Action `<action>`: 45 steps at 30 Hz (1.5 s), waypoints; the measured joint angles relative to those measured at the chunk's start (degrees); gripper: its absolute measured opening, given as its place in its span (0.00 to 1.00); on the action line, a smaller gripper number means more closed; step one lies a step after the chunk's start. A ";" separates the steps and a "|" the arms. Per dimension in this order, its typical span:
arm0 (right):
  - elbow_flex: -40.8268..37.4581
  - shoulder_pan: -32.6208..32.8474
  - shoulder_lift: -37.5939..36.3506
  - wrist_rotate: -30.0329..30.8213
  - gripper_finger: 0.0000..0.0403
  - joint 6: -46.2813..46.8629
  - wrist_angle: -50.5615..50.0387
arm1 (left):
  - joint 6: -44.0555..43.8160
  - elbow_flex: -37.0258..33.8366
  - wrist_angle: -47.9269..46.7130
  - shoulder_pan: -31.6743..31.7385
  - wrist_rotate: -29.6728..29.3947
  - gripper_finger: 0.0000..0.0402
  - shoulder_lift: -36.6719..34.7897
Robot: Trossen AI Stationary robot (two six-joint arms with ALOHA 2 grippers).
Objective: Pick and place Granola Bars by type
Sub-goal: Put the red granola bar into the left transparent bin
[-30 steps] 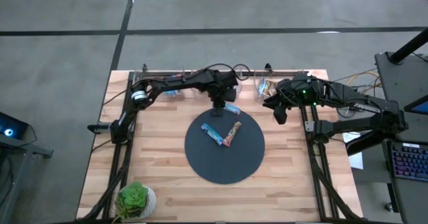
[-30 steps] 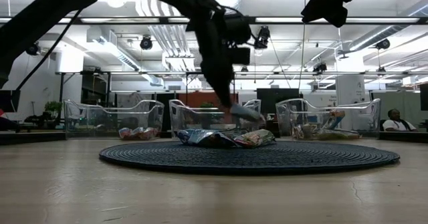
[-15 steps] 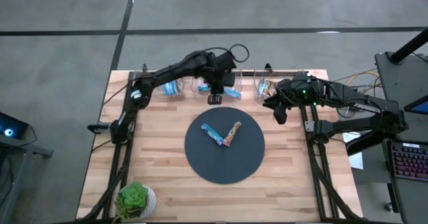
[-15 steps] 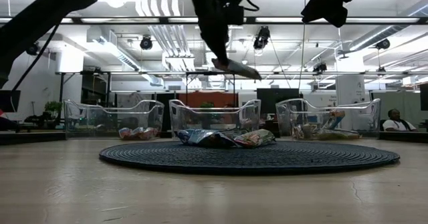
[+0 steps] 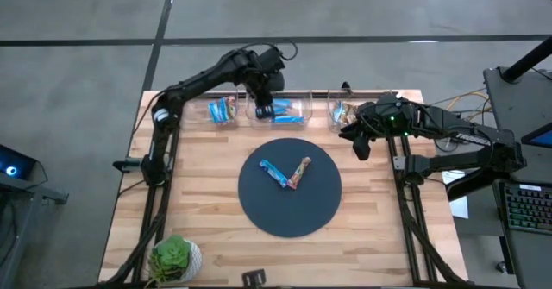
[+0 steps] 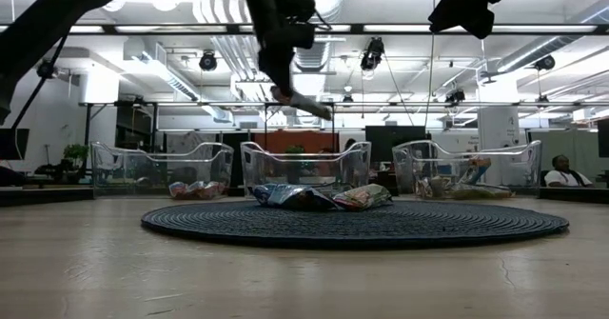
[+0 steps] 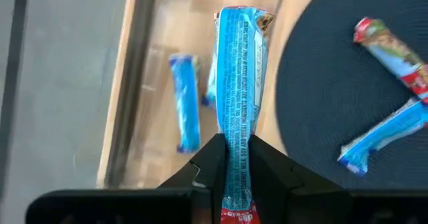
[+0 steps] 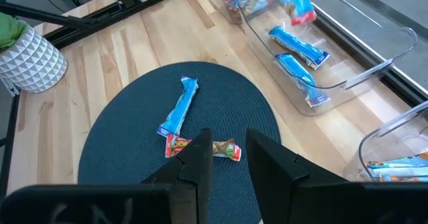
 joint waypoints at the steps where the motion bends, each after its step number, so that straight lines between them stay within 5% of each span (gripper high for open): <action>1: 0.00 0.00 0.00 0.00 0.21 -0.02 0.00 | -0.49 -0.56 -0.36 0.58 -0.02 0.11 -0.28; 8: 0.01 0.00 0.00 0.00 0.21 -0.56 0.00 | -6.16 -8.00 0.74 6.41 -0.17 0.11 -5.61; 19: 0.00 0.00 0.00 0.00 0.21 -1.75 0.06 | -15.23 -35.69 11.70 12.77 -0.95 0.11 -24.81; 27: 0.00 0.00 0.00 0.02 0.21 -2.14 0.22 | -33.93 -50.89 14.11 13.61 -15.23 0.11 -37.88; 34: 0.00 0.00 0.00 0.04 0.21 -2.14 0.22 | -49.05 -57.66 15.62 13.58 -22.12 0.11 -43.53; 45: 0.00 0.00 0.00 0.04 0.21 -2.12 0.22 | -56.76 -61.21 17.95 13.63 -26.78 0.11 -43.29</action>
